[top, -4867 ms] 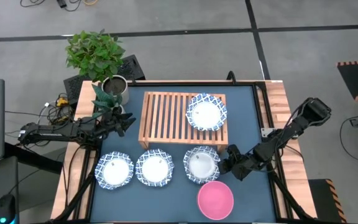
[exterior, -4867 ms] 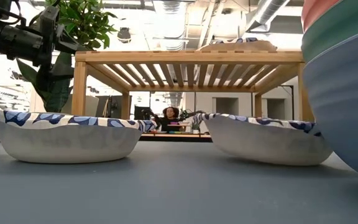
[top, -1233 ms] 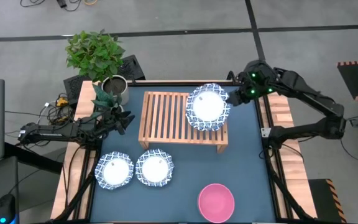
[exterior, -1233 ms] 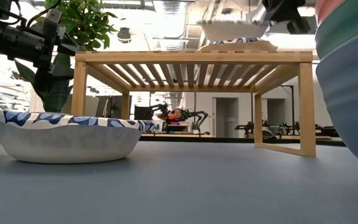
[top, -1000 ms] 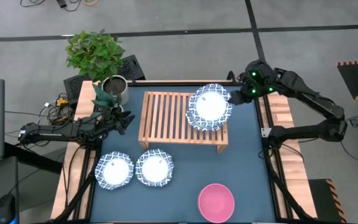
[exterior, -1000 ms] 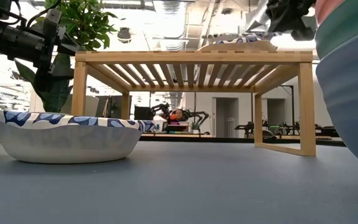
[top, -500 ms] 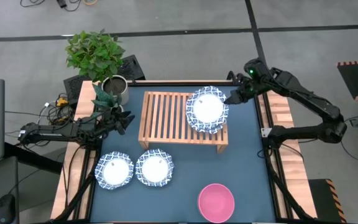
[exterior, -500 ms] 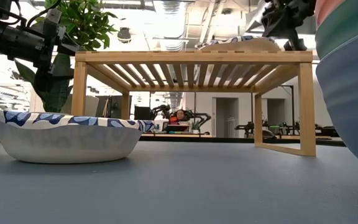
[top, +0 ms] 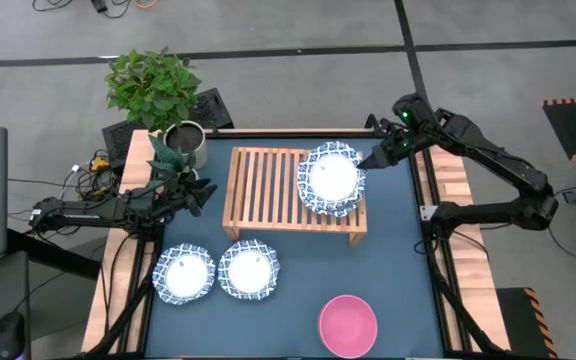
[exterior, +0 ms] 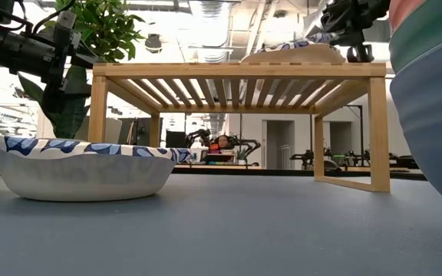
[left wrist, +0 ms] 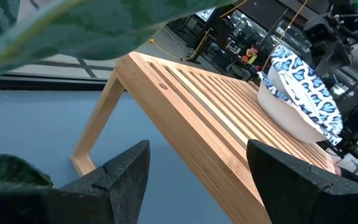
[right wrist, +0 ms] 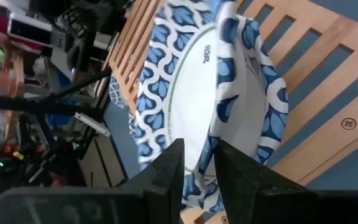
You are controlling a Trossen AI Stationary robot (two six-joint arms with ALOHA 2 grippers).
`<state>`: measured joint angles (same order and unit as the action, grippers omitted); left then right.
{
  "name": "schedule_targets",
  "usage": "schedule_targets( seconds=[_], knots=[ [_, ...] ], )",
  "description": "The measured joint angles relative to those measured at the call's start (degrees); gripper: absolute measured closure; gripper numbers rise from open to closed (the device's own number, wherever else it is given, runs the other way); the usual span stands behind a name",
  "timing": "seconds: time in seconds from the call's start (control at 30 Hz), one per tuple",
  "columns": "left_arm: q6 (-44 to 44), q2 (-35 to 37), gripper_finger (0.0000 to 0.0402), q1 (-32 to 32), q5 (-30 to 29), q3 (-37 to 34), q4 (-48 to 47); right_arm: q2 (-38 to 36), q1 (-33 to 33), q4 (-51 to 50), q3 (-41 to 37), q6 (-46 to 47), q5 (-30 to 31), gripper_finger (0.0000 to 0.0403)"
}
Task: Place and stack bowls onto a shelf
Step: Stack the white patterned bowl on top of the white patterned bowl on the shelf, then adjust the shelf on the table
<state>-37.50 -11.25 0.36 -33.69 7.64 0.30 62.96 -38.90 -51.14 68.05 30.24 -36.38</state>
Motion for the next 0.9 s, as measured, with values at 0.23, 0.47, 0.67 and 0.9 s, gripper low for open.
schedule_targets(
  seconds=[0.23,0.47,0.67,0.9],
  knots=[
    [0.7,0.0,0.0148,0.0,0.0,0.0,-0.02,0.0,0.75,-1.22,0.0,-3.8,0.04,0.0287],
    [0.81,0.0,0.0148,0.0,0.0,0.0,-0.01,0.02,3.31,-1.52,0.0,-8.21,-0.76,0.0287],
    [0.81,-0.01,0.0148,0.0,0.02,0.0,-0.01,0.02,2.83,-4.88,0.02,-8.51,5.22,0.0287],
    [0.83,-0.01,0.0148,0.0,0.04,0.0,-0.01,0.03,1.39,-5.81,0.02,-8.22,8.03,0.0287]
  ],
)
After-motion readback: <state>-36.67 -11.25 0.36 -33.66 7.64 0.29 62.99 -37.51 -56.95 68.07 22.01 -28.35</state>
